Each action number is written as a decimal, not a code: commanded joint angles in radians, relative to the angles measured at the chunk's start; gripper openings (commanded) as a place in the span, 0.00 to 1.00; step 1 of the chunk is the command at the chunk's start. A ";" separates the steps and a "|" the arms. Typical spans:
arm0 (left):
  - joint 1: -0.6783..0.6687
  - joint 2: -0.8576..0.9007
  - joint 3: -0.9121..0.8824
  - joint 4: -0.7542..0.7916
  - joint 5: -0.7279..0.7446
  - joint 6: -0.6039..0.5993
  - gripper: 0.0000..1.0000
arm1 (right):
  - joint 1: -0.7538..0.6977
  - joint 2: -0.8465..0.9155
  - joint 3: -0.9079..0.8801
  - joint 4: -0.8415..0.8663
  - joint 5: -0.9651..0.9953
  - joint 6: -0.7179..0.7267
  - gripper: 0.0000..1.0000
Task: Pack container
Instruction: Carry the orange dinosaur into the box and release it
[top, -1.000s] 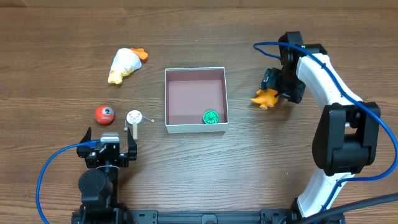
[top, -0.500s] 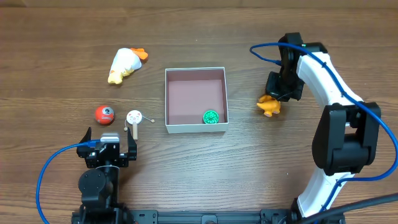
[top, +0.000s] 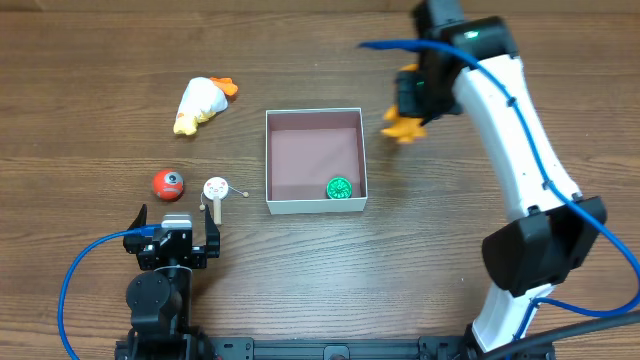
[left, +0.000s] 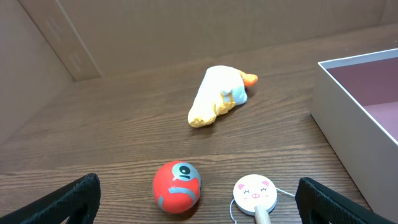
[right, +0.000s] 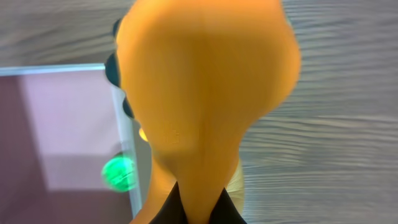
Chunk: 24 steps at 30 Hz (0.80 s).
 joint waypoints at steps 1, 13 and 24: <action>0.000 -0.010 -0.002 0.002 0.012 0.018 1.00 | 0.123 -0.028 0.025 0.021 0.004 -0.007 0.04; 0.000 -0.010 -0.002 0.002 0.012 0.019 1.00 | 0.244 -0.013 -0.079 0.160 0.018 -0.007 0.04; 0.000 -0.010 -0.002 0.002 0.012 0.018 1.00 | 0.241 0.042 -0.159 0.216 0.018 -0.002 0.04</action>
